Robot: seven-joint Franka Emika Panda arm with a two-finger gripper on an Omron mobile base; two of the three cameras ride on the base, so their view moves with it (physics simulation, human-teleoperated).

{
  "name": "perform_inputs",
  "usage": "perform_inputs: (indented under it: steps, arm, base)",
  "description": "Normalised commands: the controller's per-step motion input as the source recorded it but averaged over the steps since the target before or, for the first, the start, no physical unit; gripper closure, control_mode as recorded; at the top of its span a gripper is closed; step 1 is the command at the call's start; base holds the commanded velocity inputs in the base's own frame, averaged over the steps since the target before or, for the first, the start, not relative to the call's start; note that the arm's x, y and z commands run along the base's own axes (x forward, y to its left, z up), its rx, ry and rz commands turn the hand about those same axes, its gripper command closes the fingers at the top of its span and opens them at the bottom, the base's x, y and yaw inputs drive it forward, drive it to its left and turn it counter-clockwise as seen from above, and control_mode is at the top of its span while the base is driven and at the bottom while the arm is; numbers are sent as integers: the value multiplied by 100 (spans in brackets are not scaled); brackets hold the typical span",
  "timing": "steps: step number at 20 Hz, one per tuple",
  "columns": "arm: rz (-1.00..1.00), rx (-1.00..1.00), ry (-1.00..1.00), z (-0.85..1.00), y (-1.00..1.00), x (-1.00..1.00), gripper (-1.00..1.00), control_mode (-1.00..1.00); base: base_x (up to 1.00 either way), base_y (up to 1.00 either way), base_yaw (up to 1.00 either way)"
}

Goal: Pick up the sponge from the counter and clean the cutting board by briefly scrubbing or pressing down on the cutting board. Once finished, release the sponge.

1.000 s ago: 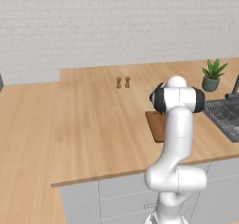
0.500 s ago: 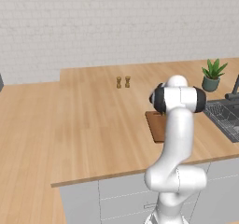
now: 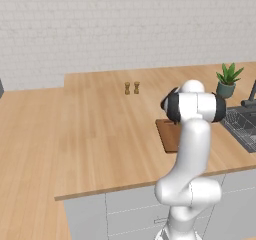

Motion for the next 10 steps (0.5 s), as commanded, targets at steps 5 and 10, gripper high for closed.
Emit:
perform_inputs:
  steps: [5,10]
  arm:
    - [1,-3,-19,-1,0,-32,100,-100]
    - [1,0,-1,-20,0,-3,100,-100]
  base:
    - [0,0,0]
    - [0,0,0]
